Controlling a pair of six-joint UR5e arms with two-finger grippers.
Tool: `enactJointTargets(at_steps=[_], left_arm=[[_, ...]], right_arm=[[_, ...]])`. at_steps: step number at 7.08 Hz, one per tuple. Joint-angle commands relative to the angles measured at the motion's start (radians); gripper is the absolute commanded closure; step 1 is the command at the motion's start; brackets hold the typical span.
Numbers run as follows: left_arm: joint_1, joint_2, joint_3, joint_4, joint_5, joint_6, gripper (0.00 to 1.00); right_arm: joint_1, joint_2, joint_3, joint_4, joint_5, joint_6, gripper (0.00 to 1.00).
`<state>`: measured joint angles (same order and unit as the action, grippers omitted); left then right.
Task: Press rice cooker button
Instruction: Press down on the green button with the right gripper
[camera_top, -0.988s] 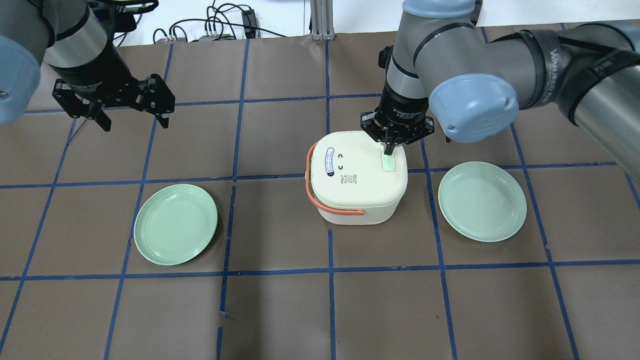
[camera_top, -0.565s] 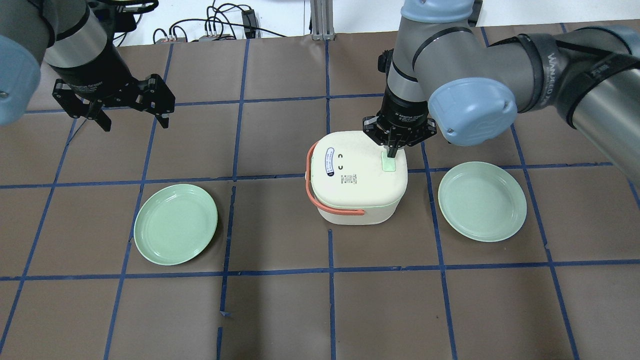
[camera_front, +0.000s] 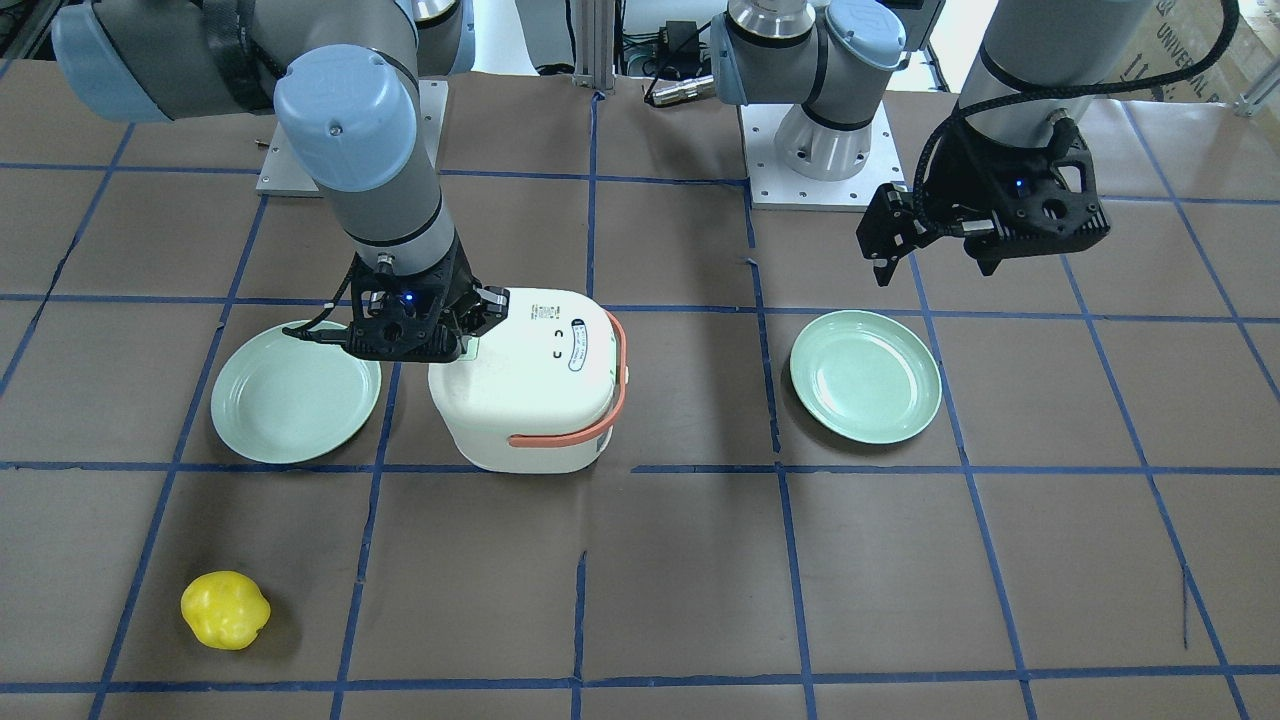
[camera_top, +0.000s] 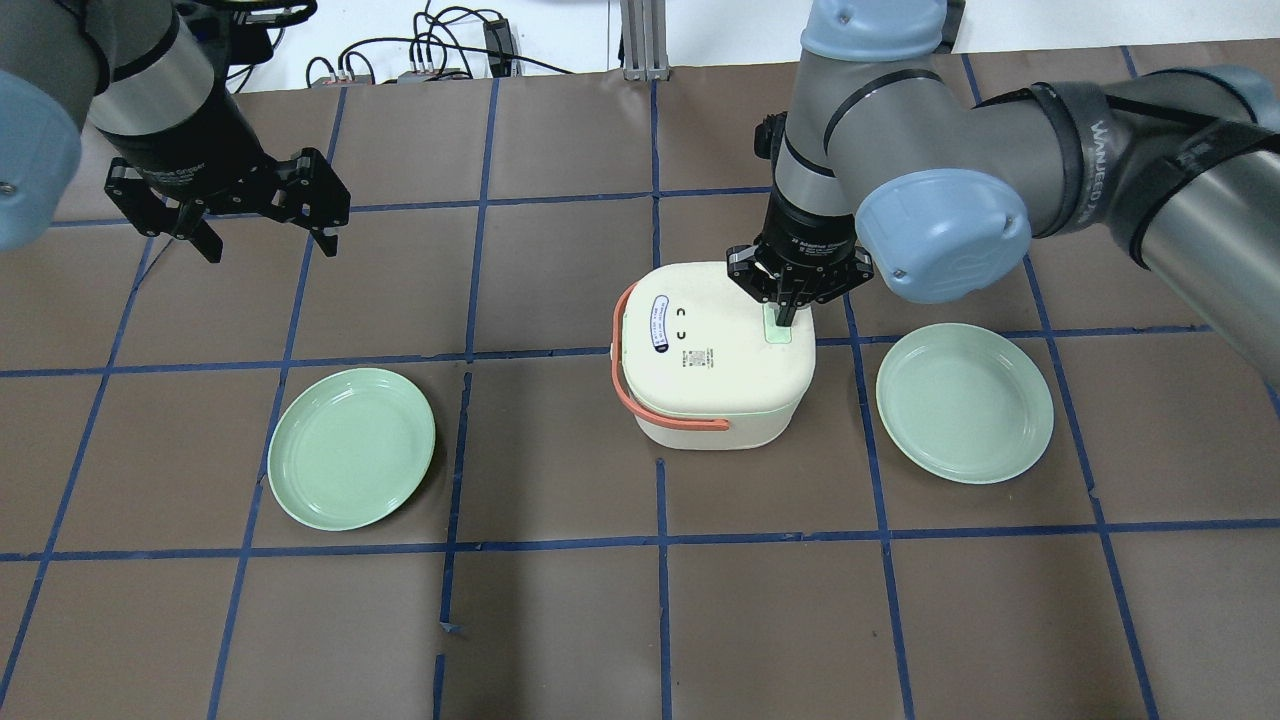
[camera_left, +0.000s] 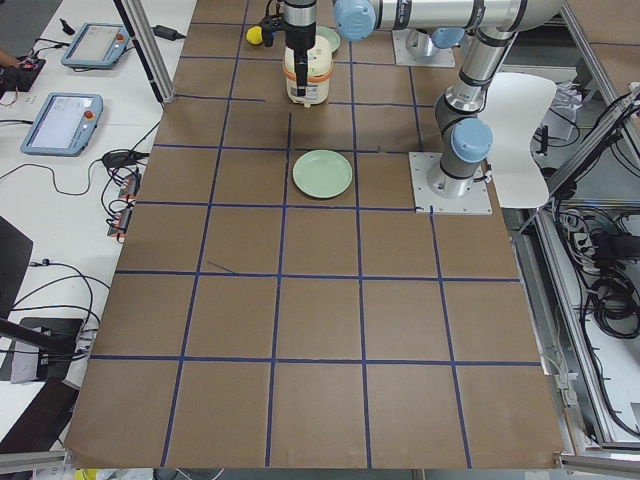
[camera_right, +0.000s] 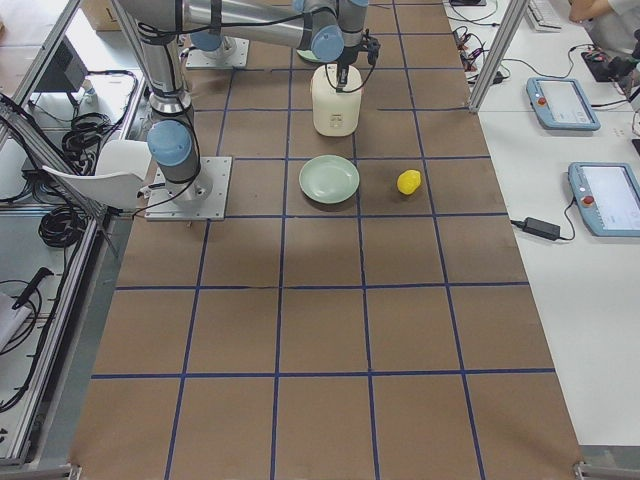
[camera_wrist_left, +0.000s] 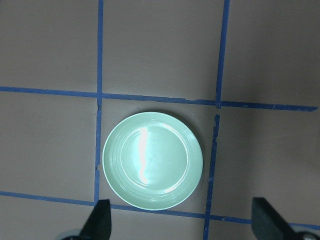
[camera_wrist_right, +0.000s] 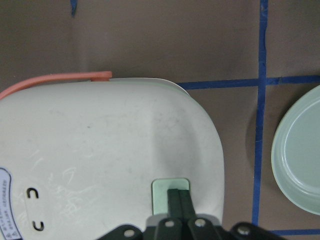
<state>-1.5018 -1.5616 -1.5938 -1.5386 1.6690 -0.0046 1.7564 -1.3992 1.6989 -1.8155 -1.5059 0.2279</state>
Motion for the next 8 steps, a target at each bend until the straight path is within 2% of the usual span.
enactJointTargets(at_steps=[1,6,7,8], left_arm=[[0.0,0.0,0.0,0.0,0.0,0.0,0.0],[0.0,0.0,0.0,0.0,0.0,0.0,0.0],[0.0,0.0,0.0,0.0,0.0,0.0,0.0],[0.0,0.0,0.0,0.0,0.0,0.0,0.0]], right_arm=[[0.0,0.003,0.002,-0.012,0.001,0.004,0.89],[0.0,-0.001,-0.01,-0.01,0.004,0.005,0.88],[0.0,-0.012,-0.019,-0.004,0.01,0.005,0.85],[-0.002,-0.033,-0.053,0.016,0.01,0.005,0.79]])
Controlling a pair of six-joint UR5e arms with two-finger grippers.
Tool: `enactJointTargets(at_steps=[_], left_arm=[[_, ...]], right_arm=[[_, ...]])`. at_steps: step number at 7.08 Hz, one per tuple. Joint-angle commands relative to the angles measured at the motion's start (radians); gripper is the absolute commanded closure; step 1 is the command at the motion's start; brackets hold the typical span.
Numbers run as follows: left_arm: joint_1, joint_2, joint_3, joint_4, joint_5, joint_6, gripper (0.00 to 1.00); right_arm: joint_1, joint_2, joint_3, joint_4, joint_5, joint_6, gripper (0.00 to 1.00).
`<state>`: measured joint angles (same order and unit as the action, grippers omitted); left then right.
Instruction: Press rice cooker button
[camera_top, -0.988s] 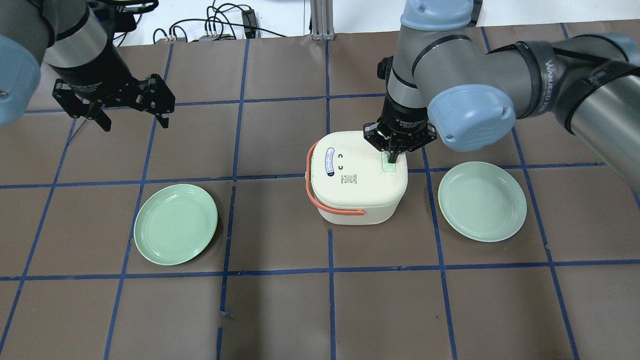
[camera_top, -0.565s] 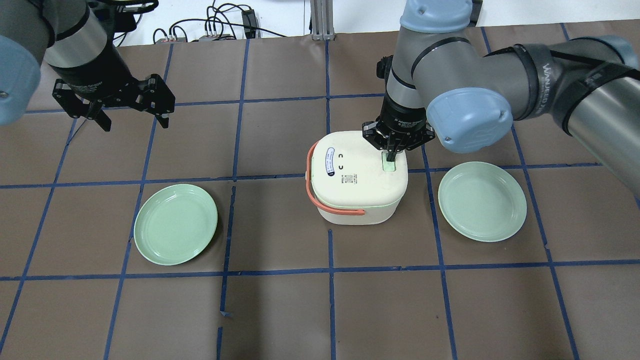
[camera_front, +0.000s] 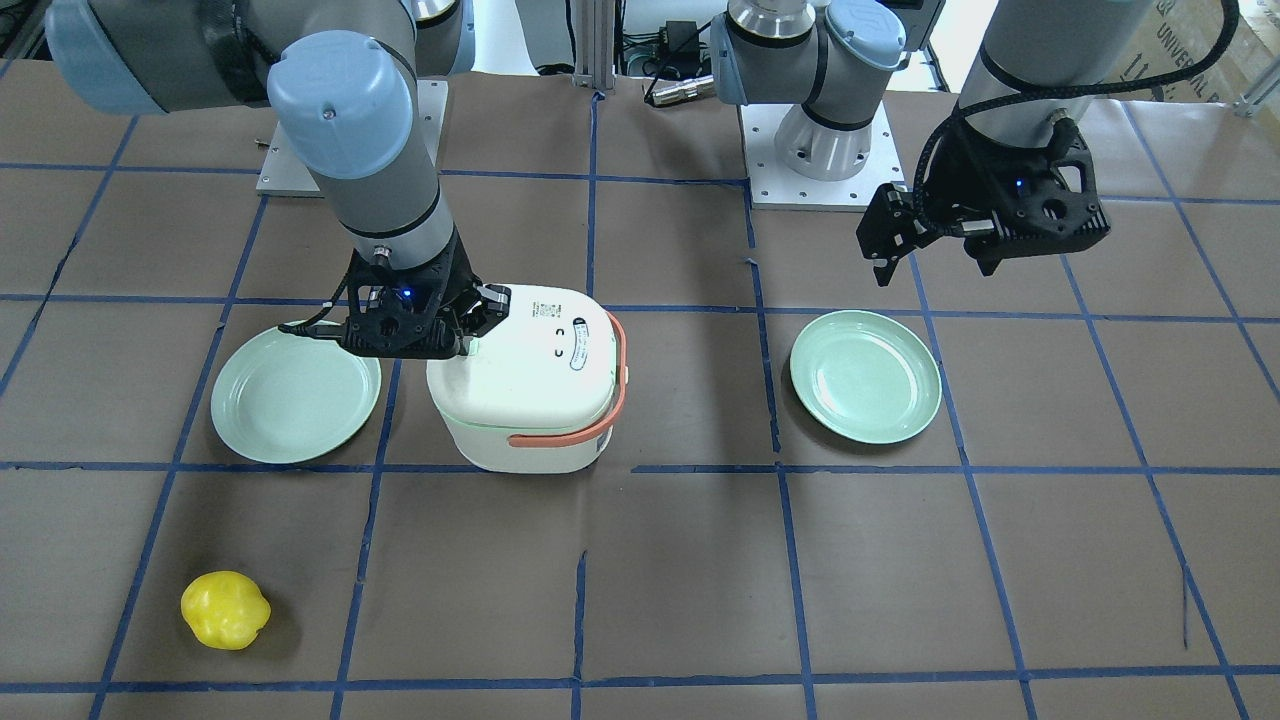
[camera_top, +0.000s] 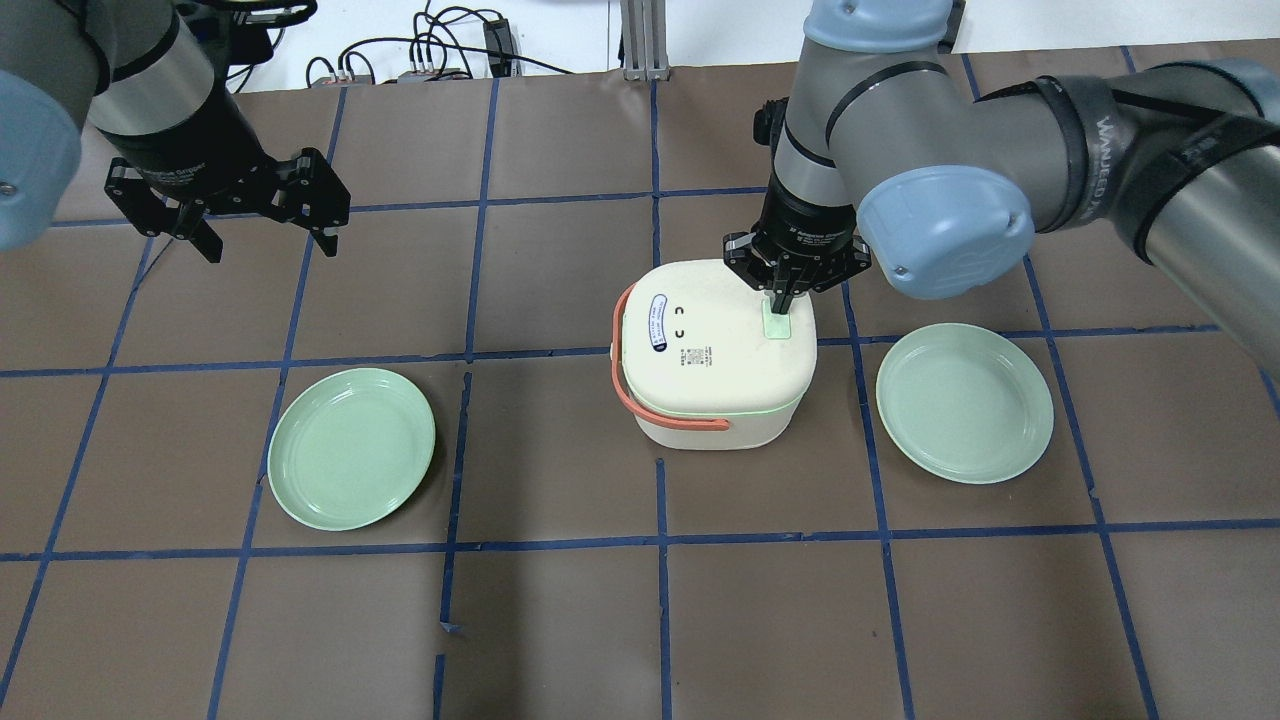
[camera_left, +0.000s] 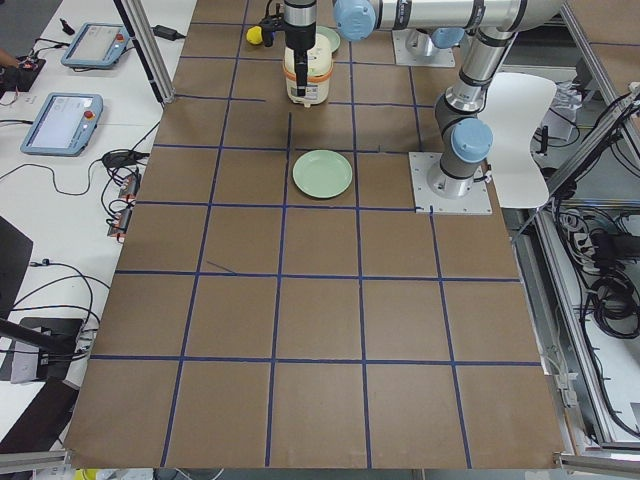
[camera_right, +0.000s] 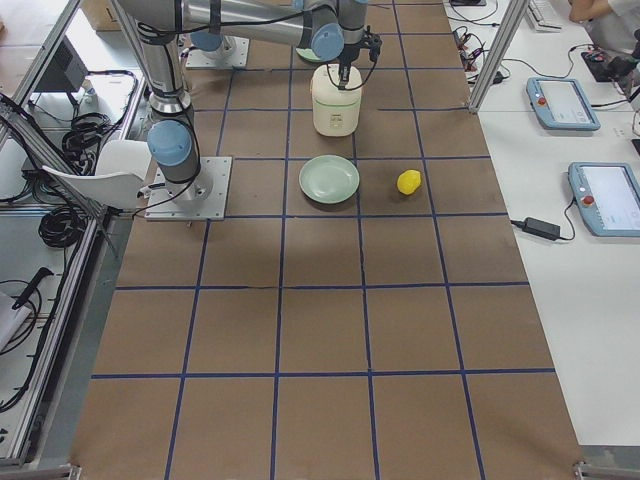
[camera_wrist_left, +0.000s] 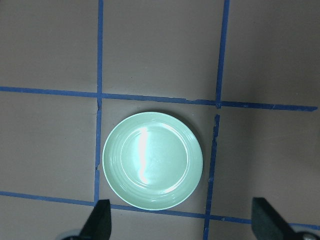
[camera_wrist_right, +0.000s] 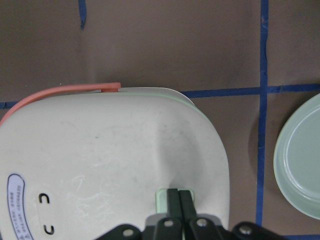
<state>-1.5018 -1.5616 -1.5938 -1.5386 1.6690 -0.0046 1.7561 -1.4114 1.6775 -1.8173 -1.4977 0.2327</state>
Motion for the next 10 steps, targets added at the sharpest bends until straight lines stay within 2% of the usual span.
enactJointTargets(at_steps=[1,2,3,4,5,10], left_arm=[[0.0,0.0,0.0,0.0,0.0,0.0,0.0],[0.0,0.0,0.0,0.0,0.0,0.0,0.0],[0.0,0.0,0.0,0.0,0.0,0.0,0.0],[0.0,0.0,0.0,0.0,0.0,0.0,0.0],[0.0,0.0,0.0,0.0,0.0,0.0,0.0],[0.0,0.0,0.0,0.0,0.0,0.0,0.0]], right_arm=[[-0.003,-0.055,-0.091,0.098,0.004,0.0,0.72],[-0.024,-0.061,-0.185,0.216,0.002,-0.007,0.59],[-0.039,-0.048,-0.261,0.302,-0.013,-0.016,0.36],[-0.081,-0.044,-0.269,0.303,-0.036,-0.1,0.08],[-0.124,-0.05,-0.269,0.303,-0.047,-0.198,0.0],[-0.145,-0.06,-0.251,0.311,-0.072,-0.22,0.0]])
